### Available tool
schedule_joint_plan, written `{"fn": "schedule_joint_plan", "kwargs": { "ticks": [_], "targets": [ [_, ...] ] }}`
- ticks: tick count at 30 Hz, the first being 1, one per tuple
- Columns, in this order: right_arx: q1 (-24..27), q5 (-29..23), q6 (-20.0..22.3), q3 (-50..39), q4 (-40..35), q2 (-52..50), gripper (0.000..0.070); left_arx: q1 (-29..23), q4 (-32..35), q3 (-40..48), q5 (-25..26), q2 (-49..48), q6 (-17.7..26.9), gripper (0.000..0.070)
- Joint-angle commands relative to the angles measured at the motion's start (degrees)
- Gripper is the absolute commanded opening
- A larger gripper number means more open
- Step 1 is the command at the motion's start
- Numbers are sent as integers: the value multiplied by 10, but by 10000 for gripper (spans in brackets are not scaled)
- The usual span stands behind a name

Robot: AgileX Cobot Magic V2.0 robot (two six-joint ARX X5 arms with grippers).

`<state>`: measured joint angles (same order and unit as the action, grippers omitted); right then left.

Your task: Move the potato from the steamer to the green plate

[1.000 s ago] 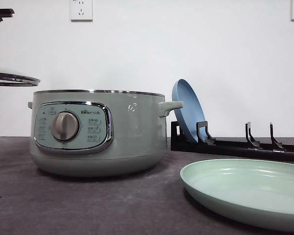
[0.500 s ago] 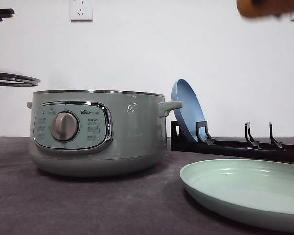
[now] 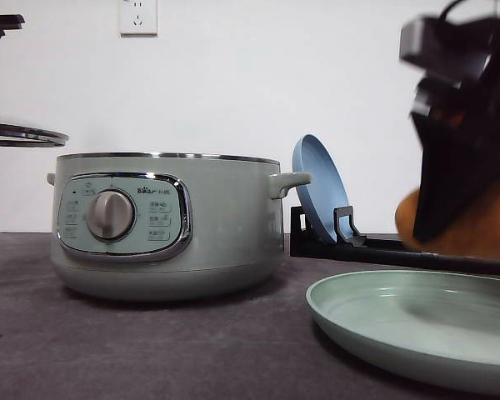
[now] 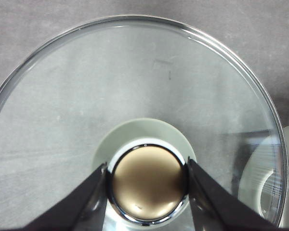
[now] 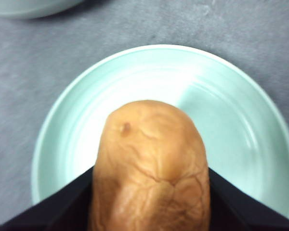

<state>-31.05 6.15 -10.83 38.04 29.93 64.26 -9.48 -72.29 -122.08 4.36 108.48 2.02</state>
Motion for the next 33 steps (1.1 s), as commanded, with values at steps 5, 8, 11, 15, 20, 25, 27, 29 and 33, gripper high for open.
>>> {"fn": "schedule_joint_plan", "kwargs": {
  "ticks": [5, 8, 11, 15, 20, 25, 27, 29, 33],
  "targets": [
    [-3, -2, -12, -7, -46, 58, 300, 1, 12, -22, 2, -1, -1, 0],
    [-3, -1, -12, -7, -61, 87, 299, 2, 12, -22, 2, -1, -1, 0],
    [-3, -2, -12, -7, -68, 112, 299, 3, 12, -22, 2, -1, -1, 0],
    [-3, -2, -11, -7, -68, 132, 300, 3, 13, -22, 2, -1, -1, 0],
    [-3, -2, -12, -7, -71, 135, 323, 3, 13, -22, 2, -1, -1, 0],
    [-3, -21, -12, -3, -68, 130, 543, 3, 13, -22, 2, -1, -1, 0],
    [-2, -23, -12, 6, -58, 120, 596, 3, 13, -22, 2, -1, -1, 0],
    [-2, -23, -12, 21, -44, 102, 618, 3, 13, -22, 2, -1, -1, 0],
    [-2, -22, -13, 76, 18, 48, 621, 3, 13, -22, 2, -1, -1, 0]
  ]
}}
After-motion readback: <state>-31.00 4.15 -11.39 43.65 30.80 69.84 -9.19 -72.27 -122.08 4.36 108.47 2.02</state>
